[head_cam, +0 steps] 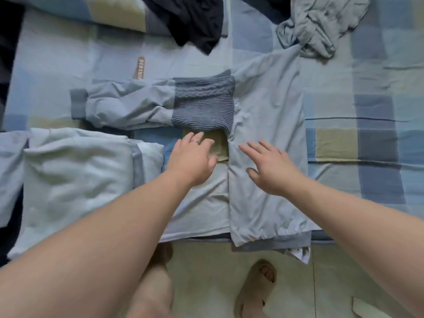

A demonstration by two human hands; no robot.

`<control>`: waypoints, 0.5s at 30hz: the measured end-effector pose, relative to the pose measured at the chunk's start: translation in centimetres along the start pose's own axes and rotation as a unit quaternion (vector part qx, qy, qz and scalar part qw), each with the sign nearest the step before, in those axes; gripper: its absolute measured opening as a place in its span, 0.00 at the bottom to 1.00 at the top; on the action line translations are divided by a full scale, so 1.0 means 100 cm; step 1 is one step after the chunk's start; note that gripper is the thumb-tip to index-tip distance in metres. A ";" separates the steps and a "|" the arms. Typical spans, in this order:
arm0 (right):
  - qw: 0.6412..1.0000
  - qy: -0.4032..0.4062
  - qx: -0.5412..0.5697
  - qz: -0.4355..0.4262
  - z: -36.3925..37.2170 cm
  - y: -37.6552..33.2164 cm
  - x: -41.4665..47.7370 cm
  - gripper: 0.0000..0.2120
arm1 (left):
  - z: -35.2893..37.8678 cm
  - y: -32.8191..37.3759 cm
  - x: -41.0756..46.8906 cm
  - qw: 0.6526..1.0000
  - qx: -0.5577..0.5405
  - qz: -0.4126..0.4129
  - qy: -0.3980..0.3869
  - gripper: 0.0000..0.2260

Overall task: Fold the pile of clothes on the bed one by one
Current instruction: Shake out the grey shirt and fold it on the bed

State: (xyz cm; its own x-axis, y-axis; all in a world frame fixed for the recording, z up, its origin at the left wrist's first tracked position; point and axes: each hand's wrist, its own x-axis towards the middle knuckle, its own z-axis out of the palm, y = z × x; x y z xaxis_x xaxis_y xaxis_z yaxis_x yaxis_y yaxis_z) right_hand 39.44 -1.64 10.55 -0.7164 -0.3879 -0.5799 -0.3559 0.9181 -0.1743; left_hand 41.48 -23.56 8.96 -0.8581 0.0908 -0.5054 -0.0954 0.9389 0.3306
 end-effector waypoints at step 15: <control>0.995 -0.012 0.101 -0.024 -0.010 -0.252 0.253 0.32 | -0.120 -0.350 0.116 0.988 -0.005 -0.134 -0.080 0.40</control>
State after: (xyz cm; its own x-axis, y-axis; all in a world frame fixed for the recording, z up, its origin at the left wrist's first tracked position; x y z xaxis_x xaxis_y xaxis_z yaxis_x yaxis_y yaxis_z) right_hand 29.67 -34.64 1.11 -0.6865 -0.4315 -0.5853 -0.2599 0.8973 -0.3567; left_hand 28.82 -59.32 1.12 -0.7099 -0.1089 -0.6958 -0.3151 0.9327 0.1754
